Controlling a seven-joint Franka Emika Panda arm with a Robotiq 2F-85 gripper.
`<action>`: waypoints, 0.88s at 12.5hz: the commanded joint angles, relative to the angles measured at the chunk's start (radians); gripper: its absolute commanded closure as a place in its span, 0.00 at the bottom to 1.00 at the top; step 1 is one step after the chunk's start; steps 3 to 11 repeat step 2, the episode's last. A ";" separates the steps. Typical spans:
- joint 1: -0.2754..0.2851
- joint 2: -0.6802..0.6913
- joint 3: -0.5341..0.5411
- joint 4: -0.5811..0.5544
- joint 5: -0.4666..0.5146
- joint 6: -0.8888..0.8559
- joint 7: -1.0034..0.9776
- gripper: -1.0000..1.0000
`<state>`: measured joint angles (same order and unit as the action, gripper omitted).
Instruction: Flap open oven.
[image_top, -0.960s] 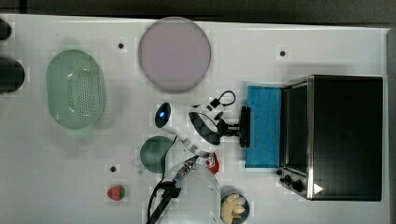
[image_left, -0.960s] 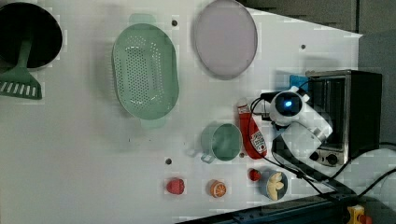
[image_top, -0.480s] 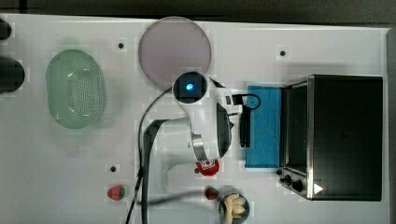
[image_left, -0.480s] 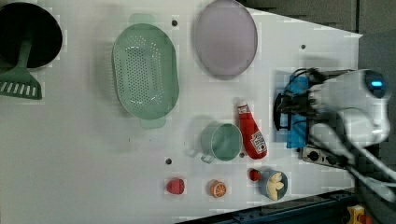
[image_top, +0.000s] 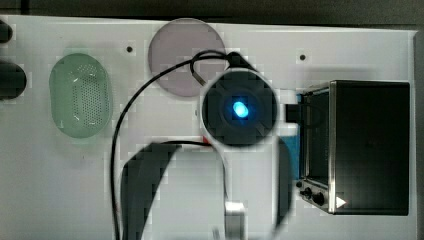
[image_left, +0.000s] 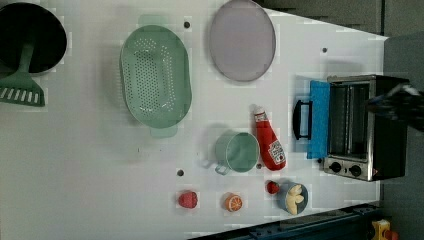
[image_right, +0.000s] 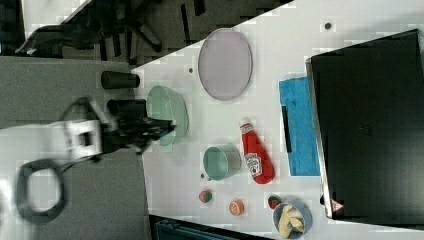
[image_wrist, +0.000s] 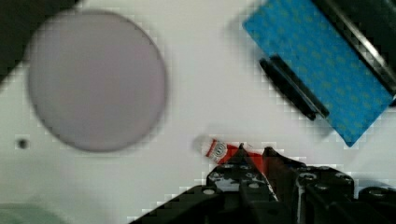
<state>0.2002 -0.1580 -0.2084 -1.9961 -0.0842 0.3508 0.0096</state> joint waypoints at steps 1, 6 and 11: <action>-0.004 -0.010 -0.035 0.064 0.007 -0.150 0.066 0.83; -0.004 -0.017 -0.036 0.083 0.008 -0.197 0.097 0.83; -0.004 -0.017 -0.036 0.083 0.008 -0.197 0.097 0.83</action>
